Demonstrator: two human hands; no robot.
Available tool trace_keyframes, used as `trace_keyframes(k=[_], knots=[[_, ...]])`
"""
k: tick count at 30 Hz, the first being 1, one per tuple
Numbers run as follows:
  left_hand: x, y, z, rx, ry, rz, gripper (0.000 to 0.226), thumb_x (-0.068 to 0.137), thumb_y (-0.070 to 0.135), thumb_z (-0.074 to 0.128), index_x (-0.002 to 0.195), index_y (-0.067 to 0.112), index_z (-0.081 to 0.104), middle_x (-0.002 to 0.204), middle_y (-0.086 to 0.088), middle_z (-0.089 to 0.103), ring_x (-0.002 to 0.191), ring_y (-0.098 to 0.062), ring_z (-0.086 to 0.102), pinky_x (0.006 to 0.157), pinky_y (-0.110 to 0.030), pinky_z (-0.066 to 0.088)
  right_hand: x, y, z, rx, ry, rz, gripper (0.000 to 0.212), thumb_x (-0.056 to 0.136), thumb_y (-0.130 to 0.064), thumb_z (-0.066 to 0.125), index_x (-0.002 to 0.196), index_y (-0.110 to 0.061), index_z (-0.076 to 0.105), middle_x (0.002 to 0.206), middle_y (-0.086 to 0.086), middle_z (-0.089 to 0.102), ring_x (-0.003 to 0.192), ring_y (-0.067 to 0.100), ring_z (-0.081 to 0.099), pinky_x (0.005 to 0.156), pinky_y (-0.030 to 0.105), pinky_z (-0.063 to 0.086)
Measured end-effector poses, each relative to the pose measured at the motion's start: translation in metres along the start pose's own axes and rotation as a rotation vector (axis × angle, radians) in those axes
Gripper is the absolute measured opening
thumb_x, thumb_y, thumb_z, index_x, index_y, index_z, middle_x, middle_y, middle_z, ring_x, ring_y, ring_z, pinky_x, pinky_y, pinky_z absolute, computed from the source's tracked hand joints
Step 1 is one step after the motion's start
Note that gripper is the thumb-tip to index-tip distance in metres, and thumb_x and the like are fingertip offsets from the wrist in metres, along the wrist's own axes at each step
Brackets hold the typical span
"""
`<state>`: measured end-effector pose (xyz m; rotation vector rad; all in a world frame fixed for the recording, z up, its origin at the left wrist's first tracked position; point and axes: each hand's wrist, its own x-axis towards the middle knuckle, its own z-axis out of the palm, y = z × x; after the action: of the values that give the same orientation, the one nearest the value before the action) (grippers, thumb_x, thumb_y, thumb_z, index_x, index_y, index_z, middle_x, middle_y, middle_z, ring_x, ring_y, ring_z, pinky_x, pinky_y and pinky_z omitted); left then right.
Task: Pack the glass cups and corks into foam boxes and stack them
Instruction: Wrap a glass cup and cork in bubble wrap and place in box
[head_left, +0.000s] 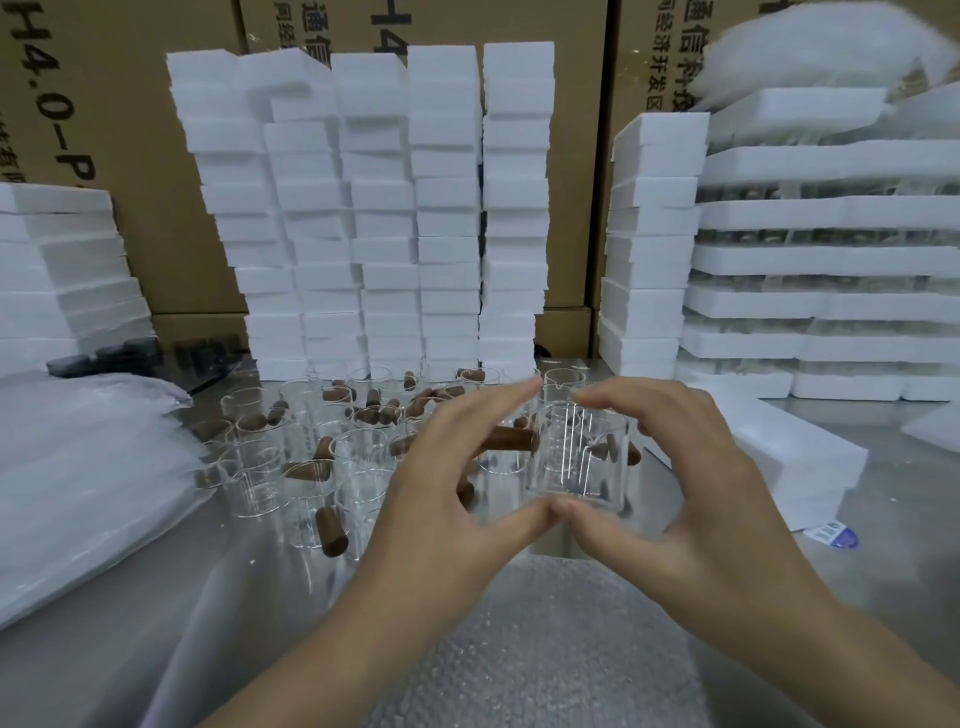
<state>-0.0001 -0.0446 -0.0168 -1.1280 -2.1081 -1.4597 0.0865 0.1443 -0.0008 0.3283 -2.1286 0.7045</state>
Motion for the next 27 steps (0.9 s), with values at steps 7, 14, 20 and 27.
trace_keyframes(k=[7, 14, 20, 27], knots=[[0.003, 0.001, -0.001, -0.129, -0.025, -0.114, 0.061, 0.076, 0.05, 0.086, 0.129, 0.061, 0.059, 0.128, 0.029, 0.07, 0.123, 0.006, 0.062, 0.101, -0.033, 0.049, 0.0, 0.001, -0.002, 0.078, -0.068, 0.086, 0.075, 0.08, -0.06, 0.077, 0.147, -0.042, 0.048, 0.141, -0.026, 0.053, 0.14, 0.003, 0.046, 0.107, 0.004, 0.032], [0.009, 0.002, -0.003, -0.635, -0.198, -0.348, 0.065, 0.083, 0.037, 0.085, 0.14, 0.029, 0.057, 0.131, 0.006, 0.077, 0.117, -0.008, 0.074, 0.086, -0.023, 0.06, 0.0, 0.008, -0.001, 0.247, -0.084, 0.181, 0.057, 0.089, -0.057, 0.066, 0.143, -0.043, 0.056, 0.143, -0.015, 0.061, 0.137, 0.009, 0.055, 0.103, 0.022, 0.047], [0.008, -0.008, -0.001, -0.694, -0.236, -0.44, 0.067, 0.084, 0.06, 0.082, 0.144, 0.034, 0.066, 0.146, 0.018, 0.066, 0.134, -0.004, 0.062, 0.089, -0.021, 0.058, 0.005, 0.006, 0.001, 0.589, -0.08, 0.332, 0.037, 0.096, -0.035, 0.077, 0.13, -0.044, 0.064, 0.105, 0.004, 0.081, 0.092, 0.019, 0.077, 0.077, 0.02, 0.056], [0.002, -0.007, 0.006, -0.444, -0.286, -0.392, 0.064, 0.081, 0.068, 0.079, 0.14, 0.05, 0.062, 0.139, 0.025, 0.067, 0.125, 0.003, 0.065, 0.098, -0.03, 0.055, 0.009, 0.008, 0.0, 0.76, -0.088, 0.64, 0.055, 0.079, -0.032, 0.08, 0.132, -0.039, 0.063, 0.099, 0.011, 0.082, 0.086, 0.018, 0.078, 0.074, 0.031, 0.059]])
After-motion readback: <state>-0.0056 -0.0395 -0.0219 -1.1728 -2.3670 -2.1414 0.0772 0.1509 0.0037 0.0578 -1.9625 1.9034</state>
